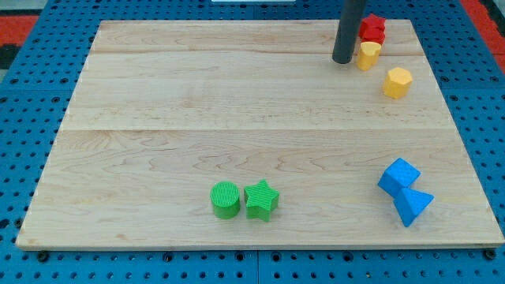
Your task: Slide the yellow hexagon below the yellow heart
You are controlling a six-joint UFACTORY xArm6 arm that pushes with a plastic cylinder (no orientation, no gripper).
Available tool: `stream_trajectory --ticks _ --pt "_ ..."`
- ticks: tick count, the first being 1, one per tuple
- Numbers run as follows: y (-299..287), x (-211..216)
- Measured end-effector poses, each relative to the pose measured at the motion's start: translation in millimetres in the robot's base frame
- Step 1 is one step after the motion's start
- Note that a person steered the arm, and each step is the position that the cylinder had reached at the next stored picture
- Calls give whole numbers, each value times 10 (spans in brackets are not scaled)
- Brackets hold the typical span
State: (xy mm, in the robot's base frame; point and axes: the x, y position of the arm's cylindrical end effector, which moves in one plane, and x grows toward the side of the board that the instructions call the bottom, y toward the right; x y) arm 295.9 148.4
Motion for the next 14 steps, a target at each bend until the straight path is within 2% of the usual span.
stream_trajectory --ticks 3,4,5,6,7,8,9,10,12,14 --pt "90 10" --pt "-119 285" --pt "-393 806" --pt "-276 1265" --pt "262 1488" --pt "886 1371" --pt "1135 1006" --pt "1127 709" --pt "994 439" --pt "921 902"
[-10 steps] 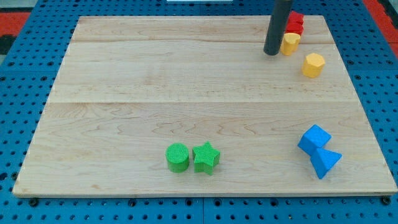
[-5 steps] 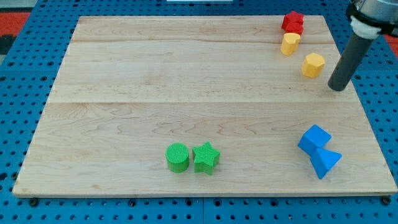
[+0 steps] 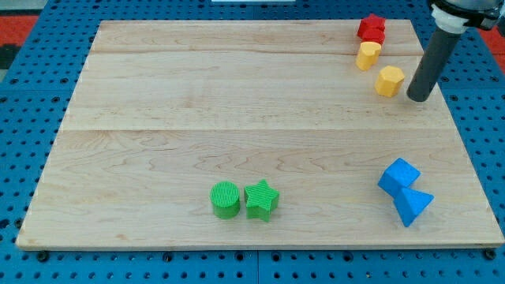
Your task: Slide the yellow hexagon below the yellow heart
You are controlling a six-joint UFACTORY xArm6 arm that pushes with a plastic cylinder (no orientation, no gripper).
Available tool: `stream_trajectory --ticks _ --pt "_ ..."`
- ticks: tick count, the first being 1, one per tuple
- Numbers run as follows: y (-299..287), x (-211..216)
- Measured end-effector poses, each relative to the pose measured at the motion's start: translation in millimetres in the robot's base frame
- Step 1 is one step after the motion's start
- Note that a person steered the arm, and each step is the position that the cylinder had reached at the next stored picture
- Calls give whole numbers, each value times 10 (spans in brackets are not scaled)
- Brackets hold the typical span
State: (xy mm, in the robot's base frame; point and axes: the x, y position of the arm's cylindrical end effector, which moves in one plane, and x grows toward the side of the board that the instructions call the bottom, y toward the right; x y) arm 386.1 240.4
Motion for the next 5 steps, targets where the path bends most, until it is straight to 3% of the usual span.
stream_trajectory --ticks 5 --pt "-169 -315"
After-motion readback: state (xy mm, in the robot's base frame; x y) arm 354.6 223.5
